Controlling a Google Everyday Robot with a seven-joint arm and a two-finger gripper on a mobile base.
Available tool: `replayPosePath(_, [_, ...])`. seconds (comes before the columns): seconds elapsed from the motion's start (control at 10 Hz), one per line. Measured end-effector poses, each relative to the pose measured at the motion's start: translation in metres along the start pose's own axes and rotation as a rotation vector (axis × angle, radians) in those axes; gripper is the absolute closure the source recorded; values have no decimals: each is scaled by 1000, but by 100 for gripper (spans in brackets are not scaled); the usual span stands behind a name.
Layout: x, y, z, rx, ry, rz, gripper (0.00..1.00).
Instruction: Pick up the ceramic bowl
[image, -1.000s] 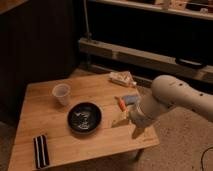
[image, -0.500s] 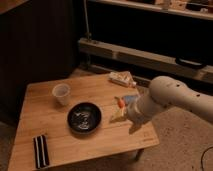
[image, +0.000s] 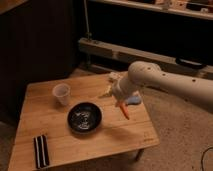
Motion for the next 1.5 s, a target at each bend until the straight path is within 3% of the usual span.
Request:
replayPosePath(0.3, [-6,0,7,6,-9,-2,35])
replayPosePath(0.7, [-45,-28,60,14,13,-19,35])
replayPosePath(1.1, [-45,-30,60,14,15,-19,35])
replayPosePath(1.2, [-43,-30,61,6,23,-20,35])
replayPosePath(1.5, [-14,-47,75,-67,81,-15,35])
